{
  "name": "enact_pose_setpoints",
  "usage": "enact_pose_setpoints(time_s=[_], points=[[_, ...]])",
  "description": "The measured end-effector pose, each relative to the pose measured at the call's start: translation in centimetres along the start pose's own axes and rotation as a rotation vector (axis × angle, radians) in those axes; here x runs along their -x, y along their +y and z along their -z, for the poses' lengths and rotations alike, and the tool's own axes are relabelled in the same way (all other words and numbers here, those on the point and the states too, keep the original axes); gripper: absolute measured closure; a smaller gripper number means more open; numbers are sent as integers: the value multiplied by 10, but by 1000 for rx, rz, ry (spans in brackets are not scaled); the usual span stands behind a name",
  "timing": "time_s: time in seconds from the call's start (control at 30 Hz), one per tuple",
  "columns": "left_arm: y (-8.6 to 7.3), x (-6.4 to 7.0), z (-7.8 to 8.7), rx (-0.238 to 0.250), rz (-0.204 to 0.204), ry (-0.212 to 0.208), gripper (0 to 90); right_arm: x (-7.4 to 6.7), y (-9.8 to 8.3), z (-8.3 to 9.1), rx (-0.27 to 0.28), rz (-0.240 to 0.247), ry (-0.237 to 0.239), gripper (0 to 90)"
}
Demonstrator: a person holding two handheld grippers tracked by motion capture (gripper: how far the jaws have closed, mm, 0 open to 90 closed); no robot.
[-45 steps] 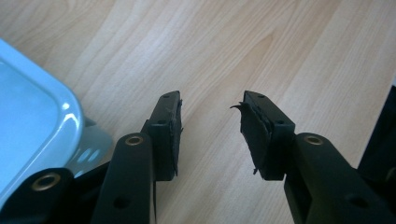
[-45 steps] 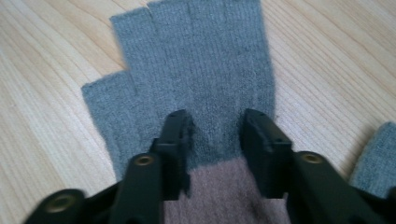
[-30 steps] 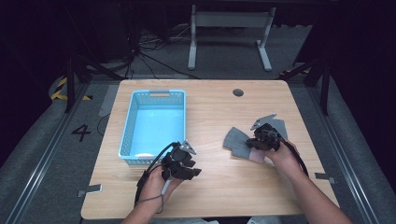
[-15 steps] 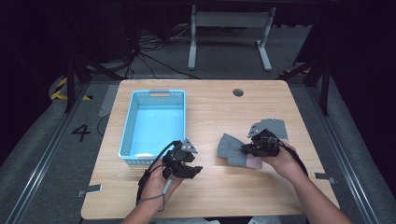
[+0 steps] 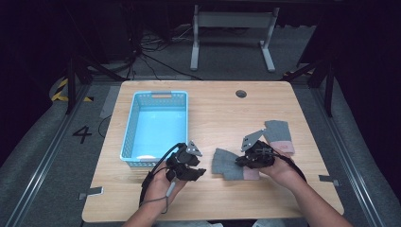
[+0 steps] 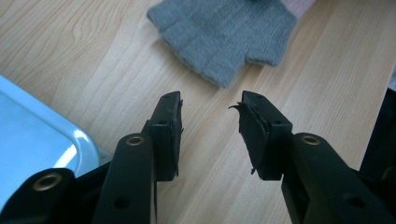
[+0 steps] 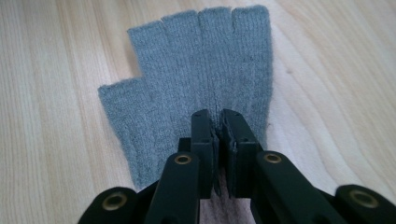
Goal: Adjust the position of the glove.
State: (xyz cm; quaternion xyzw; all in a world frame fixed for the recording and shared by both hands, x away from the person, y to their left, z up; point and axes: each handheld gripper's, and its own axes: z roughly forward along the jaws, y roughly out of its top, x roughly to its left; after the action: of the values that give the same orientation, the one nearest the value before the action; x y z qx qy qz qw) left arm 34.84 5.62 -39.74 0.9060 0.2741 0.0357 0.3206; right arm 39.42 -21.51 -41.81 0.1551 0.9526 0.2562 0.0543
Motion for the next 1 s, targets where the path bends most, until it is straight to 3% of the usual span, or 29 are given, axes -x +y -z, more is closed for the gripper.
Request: enact_pose_setpoints(time_s=[0.2,0.33,0.57,0.7,0.73,0.87,1.0], points=[[1,0,-2,-4,0,-4,602,-3,1,-10,-16,20,3,774],[2,0,-2,1,-5,-11,603,-3,-2,3,31,-2,-21,749],[7,0,-4,4,-7,-39,653,9,-20,24,47,-97,-68,870],[9,1,-6,-1,-11,-55,684,13,-28,29,38,-131,-87,883],[11,2,-7,2,-15,-61,691,16,-34,33,38,-162,-107,884],[14,2,-5,9,-40,-53,702,22,-43,41,57,-217,-141,883],[14,1,-4,34,-30,-55,692,27,-51,52,94,-262,-173,870]])
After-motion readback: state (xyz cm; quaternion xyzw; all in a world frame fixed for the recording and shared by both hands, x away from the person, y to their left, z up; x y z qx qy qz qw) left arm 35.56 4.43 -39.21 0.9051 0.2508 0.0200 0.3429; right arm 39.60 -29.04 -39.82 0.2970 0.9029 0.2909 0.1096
